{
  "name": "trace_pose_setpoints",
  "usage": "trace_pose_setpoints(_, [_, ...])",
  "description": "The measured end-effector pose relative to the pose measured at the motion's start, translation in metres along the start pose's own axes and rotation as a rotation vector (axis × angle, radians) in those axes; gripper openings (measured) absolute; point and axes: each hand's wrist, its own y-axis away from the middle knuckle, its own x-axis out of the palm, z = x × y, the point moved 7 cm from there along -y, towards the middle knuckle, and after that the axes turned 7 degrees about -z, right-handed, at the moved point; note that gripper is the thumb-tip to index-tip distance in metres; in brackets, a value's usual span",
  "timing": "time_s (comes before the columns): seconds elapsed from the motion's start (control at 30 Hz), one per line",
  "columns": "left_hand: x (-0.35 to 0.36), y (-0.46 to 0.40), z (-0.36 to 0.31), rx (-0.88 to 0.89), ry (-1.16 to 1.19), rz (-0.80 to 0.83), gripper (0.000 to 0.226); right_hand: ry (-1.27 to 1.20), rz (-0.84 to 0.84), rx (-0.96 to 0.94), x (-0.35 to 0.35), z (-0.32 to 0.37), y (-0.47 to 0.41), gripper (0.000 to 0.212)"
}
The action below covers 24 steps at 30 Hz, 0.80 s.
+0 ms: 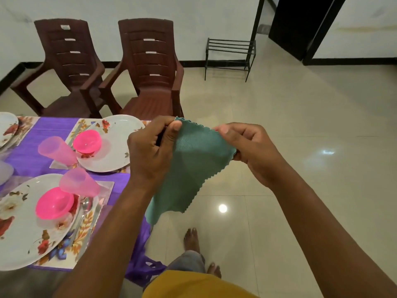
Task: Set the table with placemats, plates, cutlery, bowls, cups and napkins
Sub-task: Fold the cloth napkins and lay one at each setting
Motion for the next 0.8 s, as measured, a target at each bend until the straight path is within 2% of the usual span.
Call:
trace_pose_setpoints(0.2, [0.042, -0.013, 0.016, 0.0, 0.059, 0.13, 0.028, 0.375, 0.132, -0.121, 0.005, 0.013, -0.043, 0.02])
trace_pose_setpoints(0.27, [0.055, -0.023, 0.028, -0.029, 0.119, 0.167, 0.036, 0.427, 0.149, -0.168, 0.004, 0.019, -0.063, 0.017])
trace_pose_setpoints(0.37, [0.087, -0.035, 0.055, -0.248, 0.374, 0.416, 0.07, 0.432, 0.178, -0.181, 0.002, 0.028, -0.095, 0.016])
trace_pose_setpoints(0.4, [0.097, -0.034, 0.066, -0.357, 0.443, 0.505, 0.072, 0.423, 0.19, -0.17, 0.001, 0.031, -0.107, 0.015])
trace_pose_setpoints(0.5, [0.126, -0.025, 0.102, -0.624, 0.529, 0.742, 0.045, 0.419, 0.187, -0.138, -0.006, 0.037, -0.144, 0.017])
trace_pose_setpoints(0.57, [0.14, -0.025, 0.124, -0.686, 0.518, 0.831, 0.027, 0.409, 0.174, -0.123, -0.013, 0.041, -0.171, 0.017])
trace_pose_setpoints(0.73, [0.158, -0.052, 0.15, -0.755, 0.574, 0.857, 0.014, 0.299, 0.127, -0.047, -0.04, 0.039, -0.233, 0.018])
trace_pose_setpoints(0.8, [0.162, -0.071, 0.155, -0.762, 0.593, 0.846, 0.018, 0.264, 0.12, 0.01, -0.051, 0.033, -0.261, 0.019])
